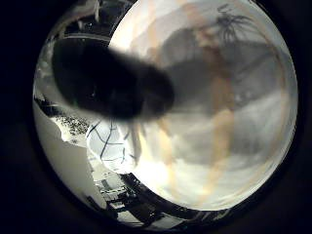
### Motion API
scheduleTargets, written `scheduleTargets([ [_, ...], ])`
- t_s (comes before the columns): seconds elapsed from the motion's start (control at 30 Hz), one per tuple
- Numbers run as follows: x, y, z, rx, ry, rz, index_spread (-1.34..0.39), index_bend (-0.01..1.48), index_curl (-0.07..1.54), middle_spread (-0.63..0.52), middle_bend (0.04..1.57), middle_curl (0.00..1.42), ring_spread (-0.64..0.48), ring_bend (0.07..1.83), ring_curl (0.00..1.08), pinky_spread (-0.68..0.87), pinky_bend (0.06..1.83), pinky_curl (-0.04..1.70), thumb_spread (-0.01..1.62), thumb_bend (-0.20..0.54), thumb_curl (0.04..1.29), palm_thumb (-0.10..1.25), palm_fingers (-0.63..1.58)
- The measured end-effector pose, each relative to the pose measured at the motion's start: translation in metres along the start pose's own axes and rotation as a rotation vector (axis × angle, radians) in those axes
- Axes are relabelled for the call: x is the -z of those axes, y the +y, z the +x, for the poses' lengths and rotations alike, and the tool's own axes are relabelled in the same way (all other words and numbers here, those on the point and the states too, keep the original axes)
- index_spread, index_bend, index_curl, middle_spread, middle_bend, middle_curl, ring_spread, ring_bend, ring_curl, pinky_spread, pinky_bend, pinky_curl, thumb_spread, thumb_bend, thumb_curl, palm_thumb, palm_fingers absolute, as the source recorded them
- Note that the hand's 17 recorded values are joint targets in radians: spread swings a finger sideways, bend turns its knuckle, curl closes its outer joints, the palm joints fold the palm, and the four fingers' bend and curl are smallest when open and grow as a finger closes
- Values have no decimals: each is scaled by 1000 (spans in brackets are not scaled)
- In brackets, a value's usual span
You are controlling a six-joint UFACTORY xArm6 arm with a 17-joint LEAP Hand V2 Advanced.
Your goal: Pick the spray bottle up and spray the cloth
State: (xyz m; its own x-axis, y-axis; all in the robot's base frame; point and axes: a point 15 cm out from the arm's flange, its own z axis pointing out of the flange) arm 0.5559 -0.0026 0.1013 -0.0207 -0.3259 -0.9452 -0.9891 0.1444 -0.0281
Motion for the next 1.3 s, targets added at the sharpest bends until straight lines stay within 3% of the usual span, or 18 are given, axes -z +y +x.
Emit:
scheduleTargets([
  [0.2, -1, 4, -21, 10, -41, -26, -188, 1126, 727, -83, 1280, 682, -169, 1377, 626, -205, 1232, 811, 868, 6, 526, 1065, 1215],
  [0.33, 6, 5, -51, 52, -63, -41, -177, 1153, 724, -75, 1318, 663, -160, 1430, 627, -181, 1215, 911, 802, -8, 619, 1123, 1192],
  [0.7, 29, 9, -132, 217, 40, -72, -173, 1177, 719, -71, 1360, 624, -150, 1470, 603, -152, 1112, 1138, 750, -14, 770, 1111, 1182],
  [1.0, 37, 40, -165, 286, 304, -227, -173, 1182, 713, -70, 1366, 609, -153, 1474, 590, -157, 1050, 1255, 777, -14, 825, 1093, 1189],
  [1.3, -7, 69, -190, 356, 529, -399, -172, 1180, 710, -70, 1368, 600, -155, 1475, 588, -167, 1018, 1326, 814, -14, 854, 1081, 1193],
])
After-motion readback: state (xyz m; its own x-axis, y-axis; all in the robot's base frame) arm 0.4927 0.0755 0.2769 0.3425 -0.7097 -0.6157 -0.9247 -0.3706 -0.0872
